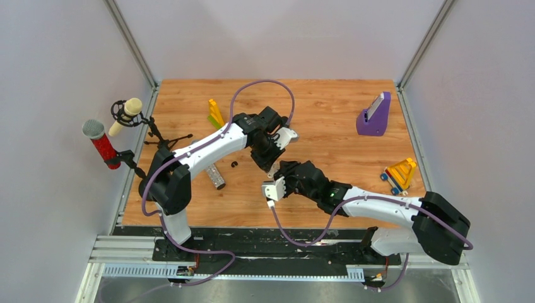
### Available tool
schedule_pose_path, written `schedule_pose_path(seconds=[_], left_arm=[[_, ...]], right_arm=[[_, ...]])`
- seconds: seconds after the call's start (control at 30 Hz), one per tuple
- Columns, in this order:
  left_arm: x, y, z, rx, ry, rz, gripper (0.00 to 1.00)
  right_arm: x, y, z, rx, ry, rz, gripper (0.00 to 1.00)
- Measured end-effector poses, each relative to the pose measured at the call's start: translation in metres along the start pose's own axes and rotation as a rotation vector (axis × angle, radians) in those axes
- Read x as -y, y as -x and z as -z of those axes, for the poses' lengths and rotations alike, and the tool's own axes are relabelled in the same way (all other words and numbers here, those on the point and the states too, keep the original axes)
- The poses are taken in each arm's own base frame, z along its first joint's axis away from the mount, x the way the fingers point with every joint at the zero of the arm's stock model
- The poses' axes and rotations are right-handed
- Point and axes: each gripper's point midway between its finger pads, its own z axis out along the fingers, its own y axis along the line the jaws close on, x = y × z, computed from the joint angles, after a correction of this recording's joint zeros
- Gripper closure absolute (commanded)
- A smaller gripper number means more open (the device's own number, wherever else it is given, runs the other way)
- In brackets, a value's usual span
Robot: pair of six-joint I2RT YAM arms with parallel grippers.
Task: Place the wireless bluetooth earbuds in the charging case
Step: Adjust the charging case, then pick up the earbud from the center of the board.
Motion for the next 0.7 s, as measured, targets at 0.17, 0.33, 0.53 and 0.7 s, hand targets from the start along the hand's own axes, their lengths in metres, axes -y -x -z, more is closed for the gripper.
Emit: schedule_pose_path(seconds=[0.17, 0.33, 0.53, 0.7], left_arm=[[-0.006, 0.001, 0.0, 0.002, 0.031, -0.002, 0.87], [-0.018, 0.002, 0.002, 0.017, 0.051, 0.021, 0.88], [-0.043, 0.0, 0.007, 0.031, 0.095, 0.073, 0.88], [-0.059, -0.006, 0.014, 0.046, 0.15, 0.099, 0.88]], right_arm=[[-0.002, -0.005, 0.009, -0.006, 0.018, -0.054, 0.62], [0.004, -0.015, 0.037, -0.005, 0.039, -0.156, 0.49], [0.009, -0.031, 0.056, -0.025, 0.124, -0.3, 0.42], [0.01, -0.08, 0.056, -0.113, 0.202, -0.553, 0.41]])
